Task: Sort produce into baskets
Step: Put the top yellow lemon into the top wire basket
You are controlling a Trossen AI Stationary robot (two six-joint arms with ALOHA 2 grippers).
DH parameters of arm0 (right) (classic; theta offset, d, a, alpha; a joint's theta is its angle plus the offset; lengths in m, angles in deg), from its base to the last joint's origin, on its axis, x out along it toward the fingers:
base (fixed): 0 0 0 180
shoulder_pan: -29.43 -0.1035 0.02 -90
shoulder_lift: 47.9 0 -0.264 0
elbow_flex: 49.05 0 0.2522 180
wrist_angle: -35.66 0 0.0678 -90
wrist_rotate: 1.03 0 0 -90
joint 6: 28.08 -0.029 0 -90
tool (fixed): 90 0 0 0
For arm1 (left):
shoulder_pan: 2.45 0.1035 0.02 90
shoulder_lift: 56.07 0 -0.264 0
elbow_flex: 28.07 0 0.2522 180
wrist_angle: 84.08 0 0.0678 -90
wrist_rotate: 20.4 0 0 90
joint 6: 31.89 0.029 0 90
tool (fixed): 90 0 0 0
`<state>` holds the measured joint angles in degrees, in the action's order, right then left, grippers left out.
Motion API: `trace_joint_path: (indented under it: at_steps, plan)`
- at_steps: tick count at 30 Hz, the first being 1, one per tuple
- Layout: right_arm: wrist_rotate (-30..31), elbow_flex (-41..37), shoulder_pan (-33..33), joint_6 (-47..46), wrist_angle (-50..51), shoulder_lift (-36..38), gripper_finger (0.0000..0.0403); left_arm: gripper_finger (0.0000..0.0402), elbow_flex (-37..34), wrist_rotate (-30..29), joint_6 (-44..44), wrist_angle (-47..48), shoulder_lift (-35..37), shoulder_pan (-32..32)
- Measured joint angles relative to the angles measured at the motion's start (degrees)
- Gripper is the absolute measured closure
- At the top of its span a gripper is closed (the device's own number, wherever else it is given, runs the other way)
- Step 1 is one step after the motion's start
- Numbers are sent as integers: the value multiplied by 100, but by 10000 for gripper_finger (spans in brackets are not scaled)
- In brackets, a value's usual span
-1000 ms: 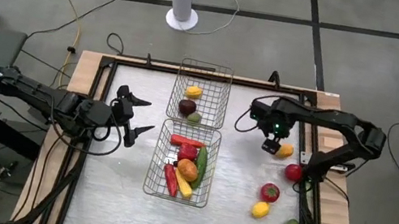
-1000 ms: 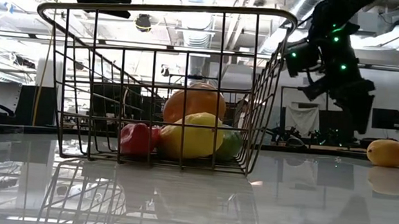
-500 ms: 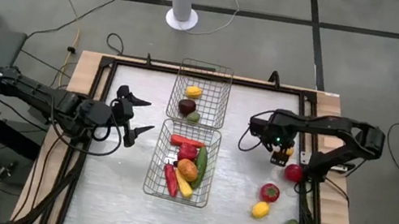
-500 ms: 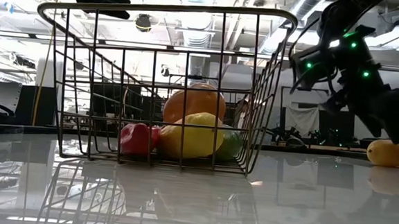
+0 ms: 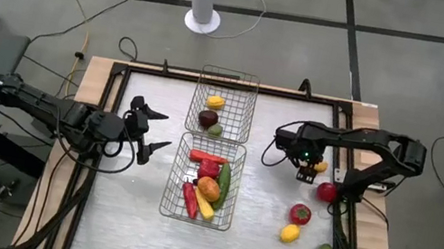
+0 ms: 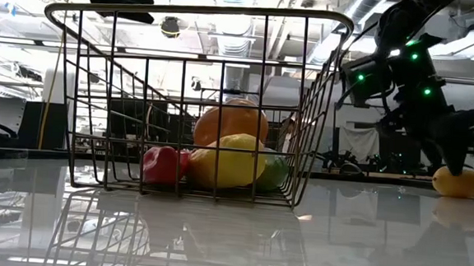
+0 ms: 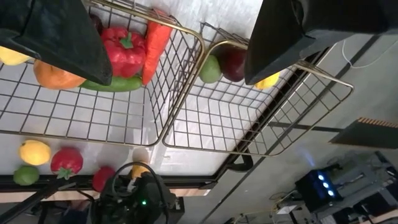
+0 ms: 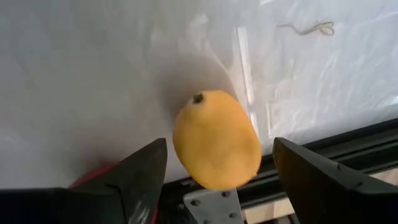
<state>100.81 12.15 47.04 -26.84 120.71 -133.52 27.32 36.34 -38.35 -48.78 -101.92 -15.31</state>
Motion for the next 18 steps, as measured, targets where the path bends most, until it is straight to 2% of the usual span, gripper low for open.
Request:
trace_joint_path:
  at_steps: [10, 15, 18]
  plan:
    - [-2, 64, 93, 34, 104, -168, 42, 50, 0, -2, 15, 0, 0, 0]
    - [37, 86, 136, 51, 131, -918, 27, 50, 0, -5, 17, 6, 0, 0]
    - [276, 182, 131, 30, 329, -1431, 31, 50, 0, -7, 18, 26, 0, 0]
